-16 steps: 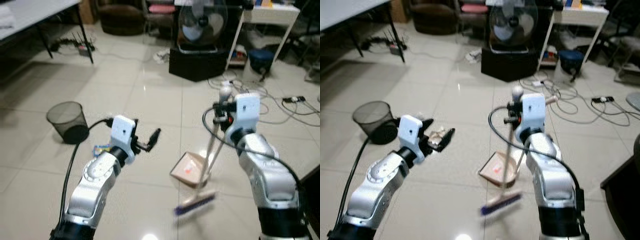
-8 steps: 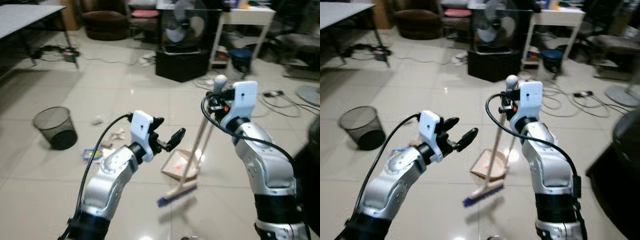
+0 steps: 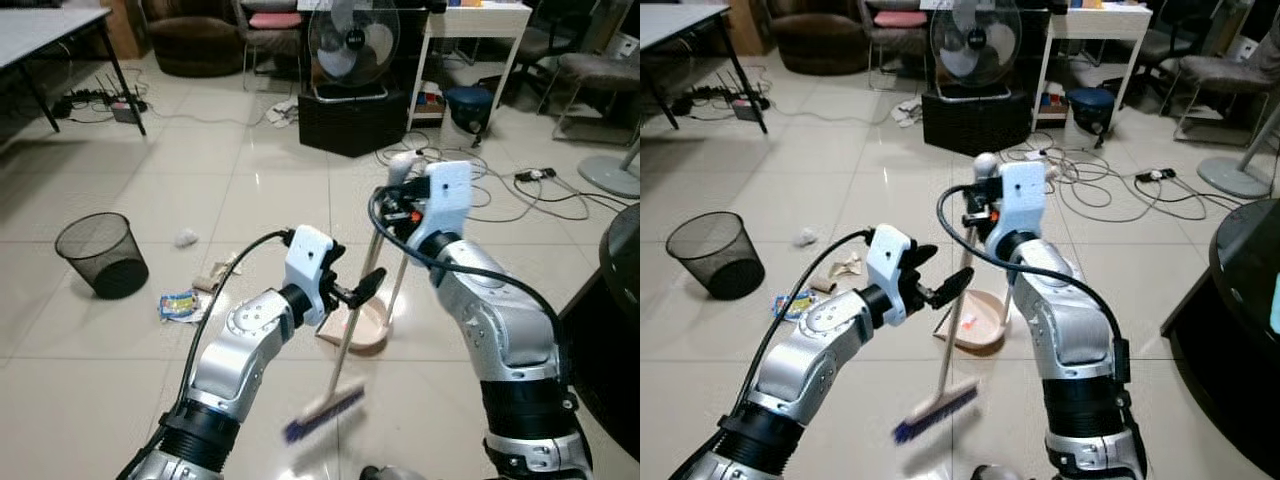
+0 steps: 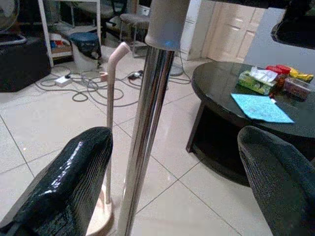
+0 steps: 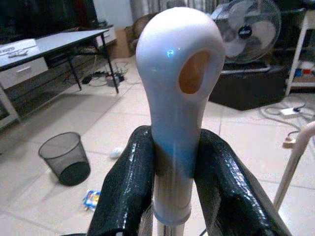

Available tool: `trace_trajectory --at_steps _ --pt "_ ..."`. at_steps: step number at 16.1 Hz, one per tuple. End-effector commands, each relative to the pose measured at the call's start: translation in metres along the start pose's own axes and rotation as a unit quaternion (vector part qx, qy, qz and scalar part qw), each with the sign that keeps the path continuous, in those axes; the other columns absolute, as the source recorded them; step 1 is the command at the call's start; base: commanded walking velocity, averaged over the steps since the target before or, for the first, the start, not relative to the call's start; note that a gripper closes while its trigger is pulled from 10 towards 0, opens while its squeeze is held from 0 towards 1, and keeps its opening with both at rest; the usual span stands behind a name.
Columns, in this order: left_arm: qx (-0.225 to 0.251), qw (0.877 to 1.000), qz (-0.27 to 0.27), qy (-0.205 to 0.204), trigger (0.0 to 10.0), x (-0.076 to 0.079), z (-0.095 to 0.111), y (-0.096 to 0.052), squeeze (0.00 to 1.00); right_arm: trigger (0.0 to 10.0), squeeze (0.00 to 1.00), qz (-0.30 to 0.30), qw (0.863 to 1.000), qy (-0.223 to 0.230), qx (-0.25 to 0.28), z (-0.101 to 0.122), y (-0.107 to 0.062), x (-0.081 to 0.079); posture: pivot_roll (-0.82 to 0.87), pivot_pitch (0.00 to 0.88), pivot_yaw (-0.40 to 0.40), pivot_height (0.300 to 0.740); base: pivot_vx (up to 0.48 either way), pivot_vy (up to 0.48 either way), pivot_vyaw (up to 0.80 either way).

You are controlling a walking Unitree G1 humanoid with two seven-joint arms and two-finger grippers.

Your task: Sweep floor

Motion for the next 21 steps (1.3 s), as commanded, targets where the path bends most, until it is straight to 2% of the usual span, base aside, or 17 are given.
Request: trace_trajectory --at_steps 1,8,18,19,20,21 --pt "0.006 1.000 -0.009 -0.007 10.0 0.002 0.005 0.005 0.00 10.0 0.00 0.012 1.000 -0.001 0.026 0.017 0.003 -0.006 -0.13 0.000 0.001 0.740 0.000 0.000 0.00" --pt "0.011 1.000 0.028 -0.007 10.0 -0.006 0.004 0.016 0.00 10.0 0.00 0.062 0.998 0.025 0.017 0.021 0.005 -0.029 -0.13 0.000 -0.007 0.740 0.000 0.000 0.00" --pt "0.019 0.998 0.066 0.001 10.0 -0.024 0.005 0.008 0.00 10.0 0.00 0.084 0.996 -0.002 -0.002 0.020 0.005 -0.028 -0.14 0.000 -0.024 0.740 0.000 0.000 0.00" --pt "0.018 0.998 0.065 -0.002 7.7 -0.024 0.004 0.007 0.00 10.0 0.00 0.085 0.996 -0.006 -0.003 0.020 0.005 -0.028 -0.14 0.000 -0.025 0.740 0.000 0.000 0.00" --pt "0.018 0.998 0.065 -0.003 4.9 -0.024 0.003 0.007 0.00 10.0 0.00 0.086 0.996 -0.006 -0.003 0.021 0.005 -0.028 -0.14 0.000 -0.025 0.740 0.000 0.000 0.00" --pt "0.017 0.998 0.064 -0.008 0.0 -0.023 0.002 0.008 0.00 10.0 0.00 0.087 0.996 -0.008 -0.004 0.022 0.005 -0.028 -0.15 0.000 -0.022 0.740 0.000 0.000 0.00"
Point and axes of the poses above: a point about 5 cm out from each wrist's last joint towards the gripper, its own y axis pointing out of the wrist towards the gripper, its own z axis along the axis of the wrist's last joint, x = y × z, the point moved 2 cm from there along y, pointing out of the wrist towards the gripper, and after that the axes turned 14 degrees about -y, right-handed, at the moved point
